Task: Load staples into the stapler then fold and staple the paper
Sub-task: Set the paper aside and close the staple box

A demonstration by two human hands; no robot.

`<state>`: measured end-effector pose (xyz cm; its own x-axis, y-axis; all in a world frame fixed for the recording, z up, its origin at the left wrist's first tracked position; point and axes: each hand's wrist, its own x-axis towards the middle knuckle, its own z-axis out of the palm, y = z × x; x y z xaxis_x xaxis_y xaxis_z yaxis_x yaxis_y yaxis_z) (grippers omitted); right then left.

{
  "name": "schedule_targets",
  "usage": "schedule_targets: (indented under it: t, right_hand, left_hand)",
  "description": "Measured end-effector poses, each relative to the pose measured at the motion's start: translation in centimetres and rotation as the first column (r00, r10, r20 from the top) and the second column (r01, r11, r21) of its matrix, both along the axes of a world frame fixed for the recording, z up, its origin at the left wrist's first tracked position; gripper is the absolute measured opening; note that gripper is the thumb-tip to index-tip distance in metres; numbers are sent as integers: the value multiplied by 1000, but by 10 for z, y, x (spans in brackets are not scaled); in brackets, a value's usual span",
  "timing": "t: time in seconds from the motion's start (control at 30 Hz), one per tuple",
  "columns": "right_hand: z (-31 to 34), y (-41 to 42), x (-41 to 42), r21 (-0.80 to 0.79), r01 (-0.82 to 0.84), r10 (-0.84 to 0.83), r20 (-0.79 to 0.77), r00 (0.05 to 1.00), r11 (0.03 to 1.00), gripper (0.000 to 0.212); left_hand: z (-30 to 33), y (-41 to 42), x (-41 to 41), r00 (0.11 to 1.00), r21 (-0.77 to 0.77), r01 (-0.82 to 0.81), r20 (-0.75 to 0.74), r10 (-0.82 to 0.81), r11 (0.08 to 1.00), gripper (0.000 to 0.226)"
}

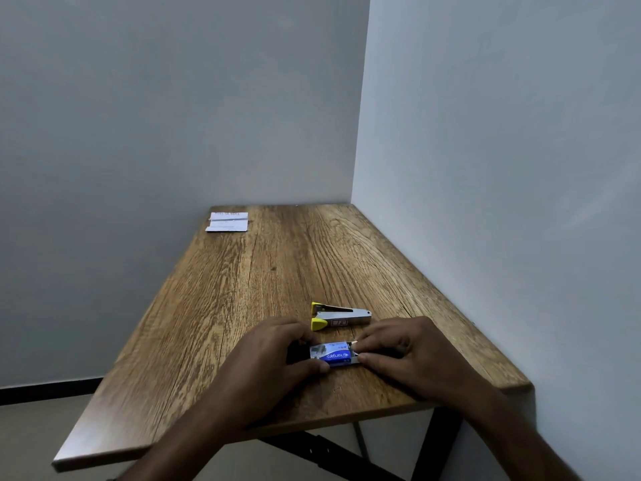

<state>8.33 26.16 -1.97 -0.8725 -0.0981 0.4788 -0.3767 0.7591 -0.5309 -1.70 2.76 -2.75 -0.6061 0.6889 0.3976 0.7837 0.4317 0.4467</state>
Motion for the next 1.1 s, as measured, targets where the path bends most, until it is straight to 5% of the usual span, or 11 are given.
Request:
schedule_targets:
  t: [0.43, 1.1]
  right_hand:
    - [1, -4, 1, 15, 47, -48, 65, 997, 999, 31]
    - [2, -4, 1, -14, 44, -43, 57, 997, 999, 17]
  left_hand:
    - [0, 0, 1, 998, 26, 33, 43, -34, 999, 37]
    - [3, 2, 2, 995, 74, 57, 74, -62, 996, 33]
